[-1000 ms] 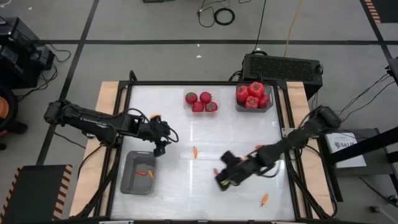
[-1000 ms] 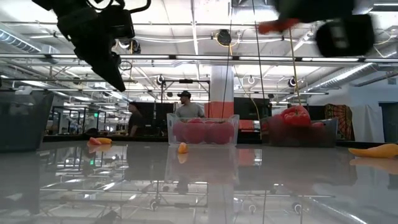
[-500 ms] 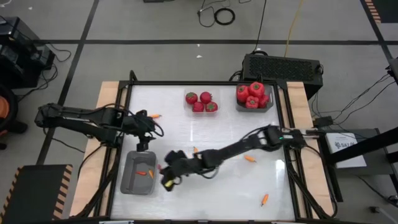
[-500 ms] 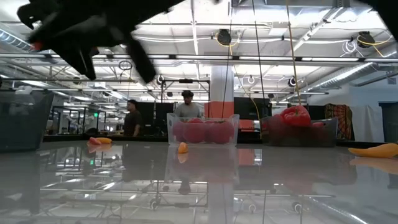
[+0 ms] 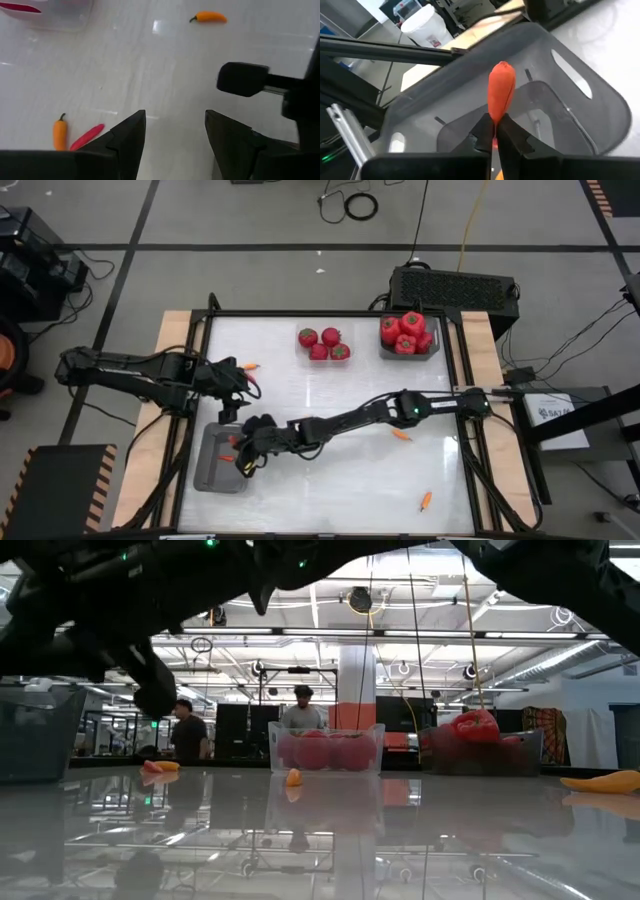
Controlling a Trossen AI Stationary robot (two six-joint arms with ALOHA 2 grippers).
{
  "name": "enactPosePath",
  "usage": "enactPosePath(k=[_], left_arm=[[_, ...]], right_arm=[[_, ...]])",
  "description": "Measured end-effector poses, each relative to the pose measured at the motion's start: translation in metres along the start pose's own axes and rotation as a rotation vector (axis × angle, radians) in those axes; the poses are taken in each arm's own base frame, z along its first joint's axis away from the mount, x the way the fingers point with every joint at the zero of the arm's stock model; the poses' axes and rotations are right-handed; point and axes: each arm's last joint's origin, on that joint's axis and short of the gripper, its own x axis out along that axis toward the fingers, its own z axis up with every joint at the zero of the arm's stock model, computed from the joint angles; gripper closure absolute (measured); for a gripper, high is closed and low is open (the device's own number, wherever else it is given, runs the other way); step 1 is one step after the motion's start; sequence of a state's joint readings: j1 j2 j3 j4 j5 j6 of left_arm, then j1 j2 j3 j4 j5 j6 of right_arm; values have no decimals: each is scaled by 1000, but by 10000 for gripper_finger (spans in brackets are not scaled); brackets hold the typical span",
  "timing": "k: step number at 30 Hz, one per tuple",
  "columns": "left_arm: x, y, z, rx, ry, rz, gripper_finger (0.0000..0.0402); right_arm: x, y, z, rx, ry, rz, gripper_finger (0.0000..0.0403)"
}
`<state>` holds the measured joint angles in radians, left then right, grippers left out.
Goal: Sort produce into baskets
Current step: Put the orange chili into the bottom gray bin
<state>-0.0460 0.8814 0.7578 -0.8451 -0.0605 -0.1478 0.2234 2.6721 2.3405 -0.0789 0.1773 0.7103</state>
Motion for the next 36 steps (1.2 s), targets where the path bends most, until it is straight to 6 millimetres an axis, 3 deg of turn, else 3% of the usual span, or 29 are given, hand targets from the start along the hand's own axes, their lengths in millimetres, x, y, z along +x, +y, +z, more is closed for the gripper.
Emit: enactPosePath(k=[7, 16, 23, 28, 36], left_arm=[[0, 0, 0, 4, 0, 0, 189], [0, 0, 0, 4, 1, 1, 189], [0, 0, 0, 4, 1, 3, 189], [0, 0, 0, 6, 2, 5, 189], [2, 5, 1, 20, 13, -17, 189]], right_arm=[[2, -2, -3, -24, 5, -5, 378], [3, -5, 1, -13, 29, 23, 284], [-1, -17, 19, 89, 229, 200, 249], [-26, -14, 45, 115, 383, 212, 248], [-104, 13, 64, -8, 664, 26, 248]])
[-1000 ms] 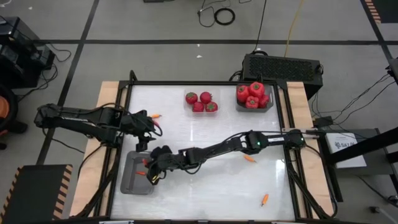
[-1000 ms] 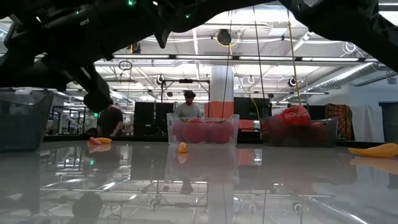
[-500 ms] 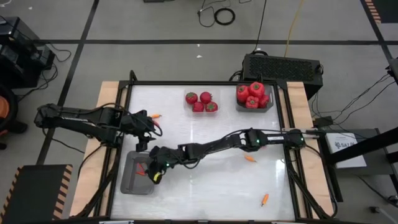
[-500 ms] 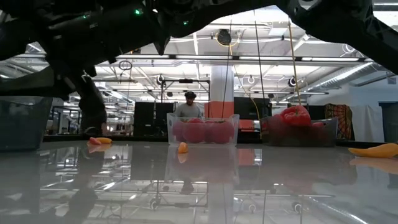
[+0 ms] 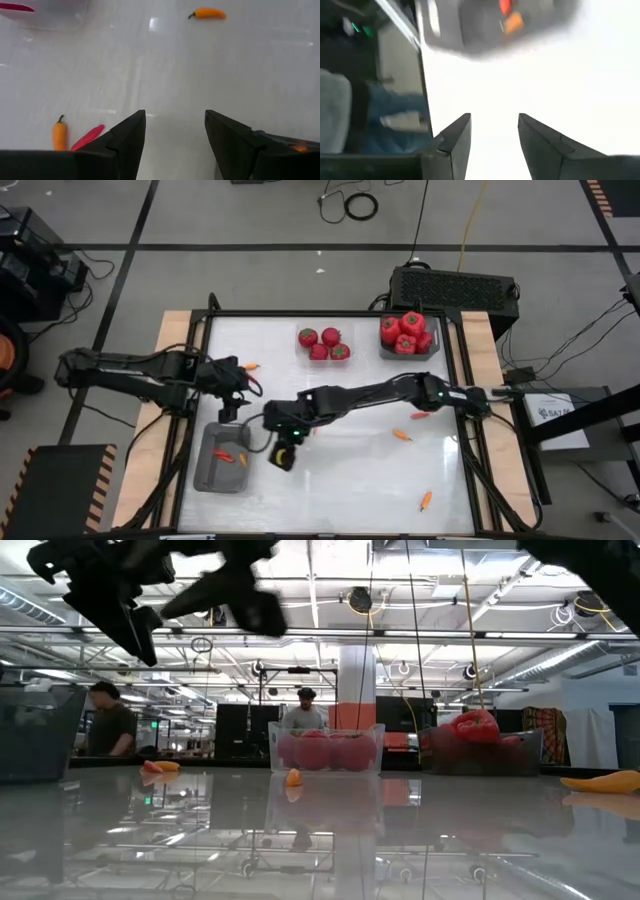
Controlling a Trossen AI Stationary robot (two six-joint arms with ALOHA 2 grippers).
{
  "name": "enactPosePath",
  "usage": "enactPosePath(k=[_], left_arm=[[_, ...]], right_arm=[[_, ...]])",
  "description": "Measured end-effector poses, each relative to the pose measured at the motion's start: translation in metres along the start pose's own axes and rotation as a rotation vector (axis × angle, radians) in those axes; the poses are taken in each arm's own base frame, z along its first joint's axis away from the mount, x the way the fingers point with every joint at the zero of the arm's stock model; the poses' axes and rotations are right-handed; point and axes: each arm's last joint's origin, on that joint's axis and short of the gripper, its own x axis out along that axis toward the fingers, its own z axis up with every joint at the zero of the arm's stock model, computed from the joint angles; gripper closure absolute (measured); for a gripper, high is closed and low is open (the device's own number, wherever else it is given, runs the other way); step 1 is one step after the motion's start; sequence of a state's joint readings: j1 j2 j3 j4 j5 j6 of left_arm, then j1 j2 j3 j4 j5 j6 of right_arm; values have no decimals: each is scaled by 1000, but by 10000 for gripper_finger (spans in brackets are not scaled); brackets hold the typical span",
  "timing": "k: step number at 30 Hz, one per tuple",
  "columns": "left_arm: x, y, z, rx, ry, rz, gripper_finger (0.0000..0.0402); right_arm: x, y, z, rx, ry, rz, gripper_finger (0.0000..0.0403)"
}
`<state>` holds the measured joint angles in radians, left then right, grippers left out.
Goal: Sort produce into baskets
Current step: Put the orange chili into the bottom gray bin
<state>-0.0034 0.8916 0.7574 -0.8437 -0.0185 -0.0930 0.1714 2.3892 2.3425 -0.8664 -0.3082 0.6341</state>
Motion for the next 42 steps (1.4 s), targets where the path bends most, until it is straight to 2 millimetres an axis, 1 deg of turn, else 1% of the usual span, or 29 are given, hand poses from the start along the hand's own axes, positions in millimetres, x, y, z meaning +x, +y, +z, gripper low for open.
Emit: enactPosePath(k=[4, 6, 8, 10, 15, 17, 19, 24, 28, 33, 36, 39, 42], left_arm=[[9, 11, 5, 16, 45, -22, 189], [17, 19, 10, 42, 86, -5, 189], [28, 28, 14, 66, 159, 11, 189], [42, 40, 15, 91, 253, 17, 189], [77, 60, 9, 235, 488, -3, 189], [87, 64, 7, 293, 540, 0, 189], [94, 66, 8, 332, 550, 30, 189], [108, 70, 9, 406, 590, 75, 189], [119, 73, 6, 493, 648, 68, 189], [133, 76, 0, 531, 735, 85, 189], [137, 76, -2, 531, 762, 72, 191], [138, 76, -3, 530, 765, 70, 209], [139, 76, -3, 518, 758, 75, 244]], right_arm=[[-30, 25, -26, -25, 74, -109, 248], [-42, 40, -40, -51, 72, -161, 248], [-51, 54, -55, -65, 63, -228, 248], [-55, 67, -67, -69, 29, -277, 248], [-53, 92, -95, -46, -30, -349, 248], [-51, 101, -105, -32, -47, -358, 248], [-50, 108, -114, -17, -70, -369, 248], [-48, 122, -131, 0, -158, -416, 248], [-48, 133, -146, 9, -178, -418, 248], [-48, 143, -161, 20, -238, -437, 248], [-49, 148, -169, 17, -276, -458, 248], [-50, 150, -179, 20, -277, -482, 248], [-50, 151, -185, 42, -271, -495, 248]])
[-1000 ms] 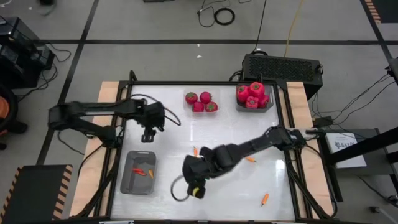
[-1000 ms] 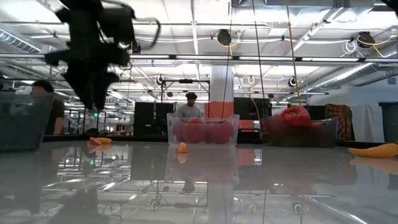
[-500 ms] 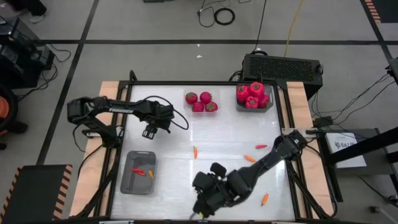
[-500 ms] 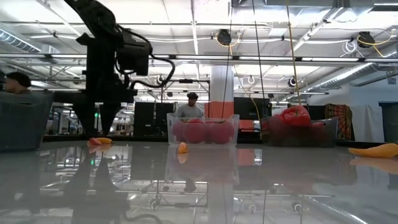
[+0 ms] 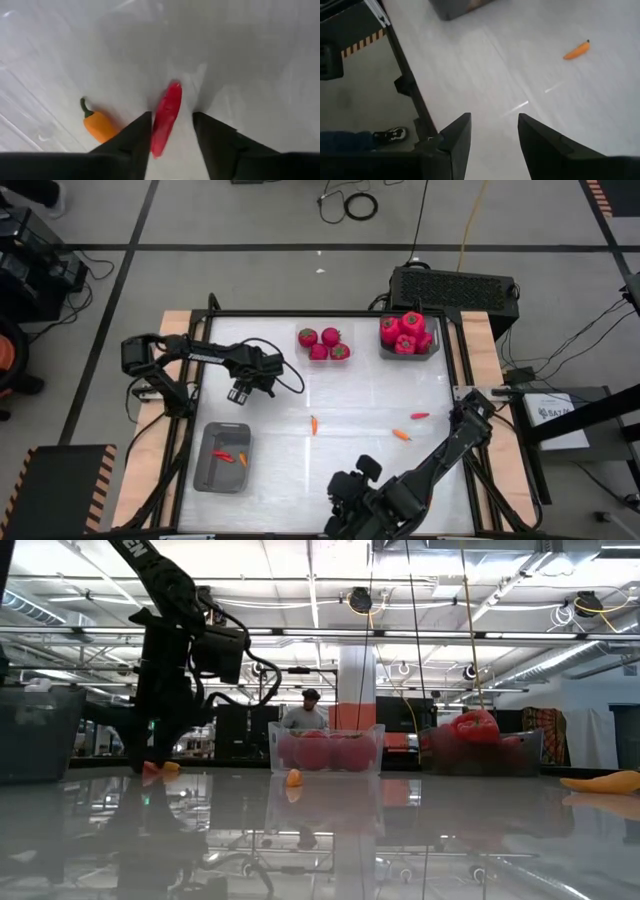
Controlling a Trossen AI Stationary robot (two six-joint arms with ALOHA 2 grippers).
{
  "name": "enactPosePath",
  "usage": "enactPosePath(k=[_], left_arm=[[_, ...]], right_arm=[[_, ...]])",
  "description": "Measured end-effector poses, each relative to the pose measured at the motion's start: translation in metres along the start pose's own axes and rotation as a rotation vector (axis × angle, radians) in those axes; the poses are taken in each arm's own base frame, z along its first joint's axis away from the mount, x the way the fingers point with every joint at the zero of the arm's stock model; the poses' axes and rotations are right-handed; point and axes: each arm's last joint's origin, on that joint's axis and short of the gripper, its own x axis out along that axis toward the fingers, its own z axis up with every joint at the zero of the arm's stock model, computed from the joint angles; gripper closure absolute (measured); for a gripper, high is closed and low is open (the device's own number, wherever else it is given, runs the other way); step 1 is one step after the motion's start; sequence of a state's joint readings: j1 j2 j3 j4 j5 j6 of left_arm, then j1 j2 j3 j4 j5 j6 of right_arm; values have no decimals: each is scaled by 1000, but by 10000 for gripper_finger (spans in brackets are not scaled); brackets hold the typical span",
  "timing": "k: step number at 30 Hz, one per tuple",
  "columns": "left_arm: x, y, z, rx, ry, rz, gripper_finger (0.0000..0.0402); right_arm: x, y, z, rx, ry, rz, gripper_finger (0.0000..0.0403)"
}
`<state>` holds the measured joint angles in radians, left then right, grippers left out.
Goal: Sort produce into baskets
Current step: Put the orange chili into the bottom gray bin
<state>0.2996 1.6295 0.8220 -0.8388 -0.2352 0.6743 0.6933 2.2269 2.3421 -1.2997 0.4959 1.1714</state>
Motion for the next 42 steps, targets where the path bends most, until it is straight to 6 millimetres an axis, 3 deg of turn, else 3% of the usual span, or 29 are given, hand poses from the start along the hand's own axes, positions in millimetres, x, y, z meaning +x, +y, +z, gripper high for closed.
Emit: enactPosePath(k=[9, 11, 16, 21, 26, 32, 36, 42], left_arm=[[-2, 0, 1, -97, -10, -31, 379], [-4, 0, 2, -138, -1, -39, 392], [-29, -2, 8, -238, -64, -127, 380], [-73, -13, 12, -309, -263, -207, 383], [-111, -35, 2, -365, -404, -184, 385], [-142, -72, -15, -436, -517, -270, 386], [-150, -98, -24, -506, -559, -328, 386], [-138, -136, -33, -607, -494, -370, 386]], right_arm=[[0, 0, -1, 17, 0, -3, 248], [0, 0, -1, 9, 0, -3, 248], [0, -1, 0, -14, 1, -8, 248], [3, -3, 4, -4, 0, -15, 248], [4, -3, 5, 4, 1, -16, 248], [4, -4, 6, 29, 4, -16, 248], [4, -4, 6, 37, 4, -15, 248], [5, -5, 6, 78, 59, -2, 248]])
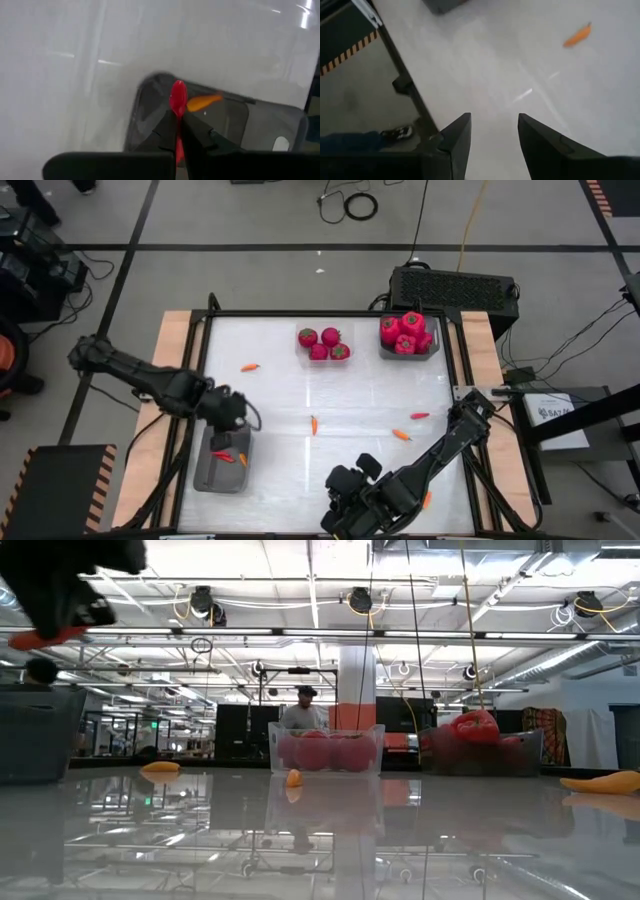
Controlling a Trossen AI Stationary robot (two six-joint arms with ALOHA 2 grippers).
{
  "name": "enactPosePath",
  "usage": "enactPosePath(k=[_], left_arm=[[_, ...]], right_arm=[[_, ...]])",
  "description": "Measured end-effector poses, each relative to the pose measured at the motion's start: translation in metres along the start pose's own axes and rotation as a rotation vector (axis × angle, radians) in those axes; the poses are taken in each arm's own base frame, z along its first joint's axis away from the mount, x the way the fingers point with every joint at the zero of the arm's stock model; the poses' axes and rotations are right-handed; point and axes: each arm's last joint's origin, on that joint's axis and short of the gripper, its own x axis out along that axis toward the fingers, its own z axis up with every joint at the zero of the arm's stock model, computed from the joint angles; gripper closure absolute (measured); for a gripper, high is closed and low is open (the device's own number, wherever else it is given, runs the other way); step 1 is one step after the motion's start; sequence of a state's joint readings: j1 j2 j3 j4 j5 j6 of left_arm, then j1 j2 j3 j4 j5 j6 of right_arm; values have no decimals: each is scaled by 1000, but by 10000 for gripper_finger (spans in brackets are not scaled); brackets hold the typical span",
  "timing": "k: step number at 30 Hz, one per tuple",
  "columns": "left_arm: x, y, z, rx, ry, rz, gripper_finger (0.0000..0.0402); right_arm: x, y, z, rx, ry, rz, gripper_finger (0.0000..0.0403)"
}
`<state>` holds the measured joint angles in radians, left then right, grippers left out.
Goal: Sort produce into baskets
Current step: Put the orange chili into the bottom gray bin, then put the yellow chili into the bottom gray bin
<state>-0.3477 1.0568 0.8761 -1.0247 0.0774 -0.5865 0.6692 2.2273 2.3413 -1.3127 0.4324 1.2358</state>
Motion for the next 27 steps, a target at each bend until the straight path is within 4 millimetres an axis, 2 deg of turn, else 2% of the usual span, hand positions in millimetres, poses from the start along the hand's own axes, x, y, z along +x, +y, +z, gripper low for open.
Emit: enactPosePath(k=[4, 12, 18, 27], left_arm=[[10, -10, -16, -37, 8, 31, 386], [24, -28, -31, -76, -37, -8, 371], [25, -35, -39, -55, -28, -9, 320], [25, -39, -44, -11, -61, 9, 217]], right_arm=[[2, -2, 0, 39, 75, -1, 248], [3, -14, 1, 46, 199, -74, 248], [1, -25, -4, 66, 336, -172, 248], [2, -26, -3, 76, 413, -153, 248]])
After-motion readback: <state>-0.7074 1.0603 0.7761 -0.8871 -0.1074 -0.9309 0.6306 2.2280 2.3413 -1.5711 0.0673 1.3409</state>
